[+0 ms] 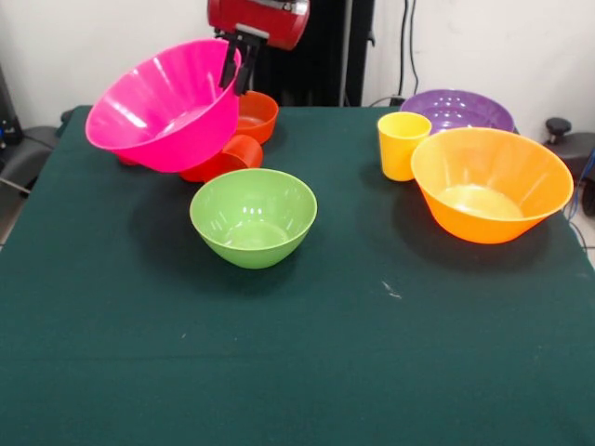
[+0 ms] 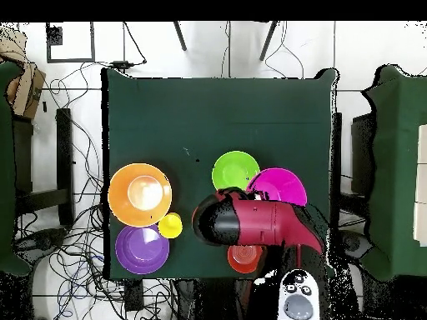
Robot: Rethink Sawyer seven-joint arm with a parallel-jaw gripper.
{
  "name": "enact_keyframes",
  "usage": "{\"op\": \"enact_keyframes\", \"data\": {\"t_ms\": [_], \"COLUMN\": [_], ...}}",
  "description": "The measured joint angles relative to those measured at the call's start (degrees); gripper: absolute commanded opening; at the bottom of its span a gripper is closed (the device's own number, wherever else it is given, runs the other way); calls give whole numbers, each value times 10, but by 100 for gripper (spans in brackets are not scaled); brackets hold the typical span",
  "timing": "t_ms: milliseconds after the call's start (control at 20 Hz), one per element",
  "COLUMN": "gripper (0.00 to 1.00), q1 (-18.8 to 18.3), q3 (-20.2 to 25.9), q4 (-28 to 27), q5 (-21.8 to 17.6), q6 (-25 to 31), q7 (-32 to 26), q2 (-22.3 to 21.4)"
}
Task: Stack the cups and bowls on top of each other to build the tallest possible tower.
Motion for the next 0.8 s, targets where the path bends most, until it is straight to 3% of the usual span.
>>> {"op": "enact_keyframes", "data": {"t_ms": [800], "gripper": [0], "q1": [42], "q3": [-27], "q4": [0], "q5": [15], "q6": [0], "q7": [0], "q2": [-2]}}
